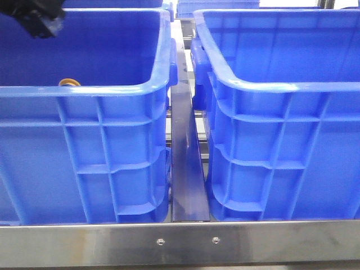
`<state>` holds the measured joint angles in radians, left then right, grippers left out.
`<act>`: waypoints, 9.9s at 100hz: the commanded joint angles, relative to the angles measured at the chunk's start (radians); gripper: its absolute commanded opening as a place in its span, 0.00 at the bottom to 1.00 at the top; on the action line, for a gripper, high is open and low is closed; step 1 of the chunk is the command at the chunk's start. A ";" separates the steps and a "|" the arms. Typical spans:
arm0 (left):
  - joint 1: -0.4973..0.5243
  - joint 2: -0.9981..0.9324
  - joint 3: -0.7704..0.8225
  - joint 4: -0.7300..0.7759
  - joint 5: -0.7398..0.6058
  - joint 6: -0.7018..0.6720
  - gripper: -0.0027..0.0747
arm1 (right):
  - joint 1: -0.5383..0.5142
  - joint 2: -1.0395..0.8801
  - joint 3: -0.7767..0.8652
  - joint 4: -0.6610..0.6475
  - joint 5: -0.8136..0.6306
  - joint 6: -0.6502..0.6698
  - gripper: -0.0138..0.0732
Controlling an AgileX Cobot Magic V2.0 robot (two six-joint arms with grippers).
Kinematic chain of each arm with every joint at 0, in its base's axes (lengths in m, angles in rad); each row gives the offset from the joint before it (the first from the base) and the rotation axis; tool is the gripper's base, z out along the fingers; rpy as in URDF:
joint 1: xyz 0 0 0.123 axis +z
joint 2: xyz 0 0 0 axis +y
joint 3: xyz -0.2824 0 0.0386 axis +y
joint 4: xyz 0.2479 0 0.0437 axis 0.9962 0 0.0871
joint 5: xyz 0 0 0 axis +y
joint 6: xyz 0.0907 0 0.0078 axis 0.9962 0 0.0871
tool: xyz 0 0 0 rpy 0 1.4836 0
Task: Pick red and yellow buttons and place in box
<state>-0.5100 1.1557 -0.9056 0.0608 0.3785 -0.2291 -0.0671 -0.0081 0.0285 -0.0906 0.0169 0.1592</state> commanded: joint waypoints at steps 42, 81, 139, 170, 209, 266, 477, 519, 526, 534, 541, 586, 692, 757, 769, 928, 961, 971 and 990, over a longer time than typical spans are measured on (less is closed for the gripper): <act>-0.356 0.015 -0.024 -0.018 -0.092 -0.004 0.18 | -0.005 -0.023 0.005 -0.006 -0.081 -0.002 0.04; -0.419 0.032 -0.024 -0.019 -0.088 -0.004 0.18 | -0.002 -0.023 -0.053 0.000 -0.063 0.001 0.04; -0.419 0.032 -0.024 -0.019 -0.085 -0.004 0.18 | -0.002 0.259 -0.498 0.002 0.508 -0.010 0.04; -0.419 0.032 -0.024 -0.019 -0.085 -0.004 0.18 | -0.002 0.510 -0.717 0.029 0.629 -0.017 0.48; -0.419 0.032 -0.024 -0.019 -0.085 -0.004 0.18 | 0.010 0.726 -0.902 0.438 0.734 -0.192 0.68; -0.419 0.032 -0.024 -0.019 -0.085 -0.004 0.18 | 0.245 1.052 -1.026 1.094 0.789 -0.472 0.69; -0.419 0.032 -0.024 -0.027 -0.055 -0.004 0.71 | 0.302 1.146 -1.016 0.786 0.292 -0.600 0.38; -0.419 0.032 -0.024 -0.034 -0.055 -0.004 0.71 | 0.231 1.223 -0.932 0.647 0.042 -0.602 0.28; -0.419 0.032 -0.024 -0.036 -0.055 -0.004 0.71 | 0.231 1.254 -0.932 0.645 -0.005 -0.602 0.28; -0.419 0.032 -0.024 -0.038 -0.055 -0.004 0.71 | 0.231 1.295 -0.933 0.645 -0.057 -0.602 0.28; -0.419 0.032 -0.024 -0.038 -0.055 -0.004 0.71 | 0.231 1.331 -0.933 0.645 -0.104 -0.602 0.28; -0.419 0.032 -0.024 -0.038 -0.055 -0.004 0.71 | 0.231 1.536 -0.936 0.645 -0.354 -0.602 0.28; -0.419 0.032 -0.024 -0.038 -0.055 -0.004 0.69 | 0.231 1.729 -1.074 0.645 -0.335 -0.601 0.76; -0.419 0.032 -0.024 -0.038 -0.048 -0.004 0.67 | 0.231 1.505 -1.023 0.645 -0.195 -0.603 0.76; -0.419 0.032 -0.024 -0.038 -0.048 -0.004 0.67 | 0.231 1.424 -0.949 0.645 -0.211 -0.603 0.76; 0.100 0.210 -0.436 0.071 0.678 -0.137 0.67 | 0.231 0.704 -0.486 0.645 -0.086 -0.603 0.76; 0.134 0.397 -0.496 0.085 0.618 -0.133 0.67 | 0.231 0.704 -0.486 0.645 -0.084 -0.603 0.76; 0.134 0.443 -0.511 0.089 0.610 -0.133 0.67 | 0.231 0.704 -0.486 0.645 -0.084 -0.603 0.76; 0.134 0.535 -0.558 0.089 0.607 -0.114 0.67 | 0.231 0.704 -0.486 0.645 -0.084 -0.603 0.76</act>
<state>-0.3789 1.6973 -1.4119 0.1402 1.0218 -0.3495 0.1710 0.7033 -0.4322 0.5653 0.0000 -0.4378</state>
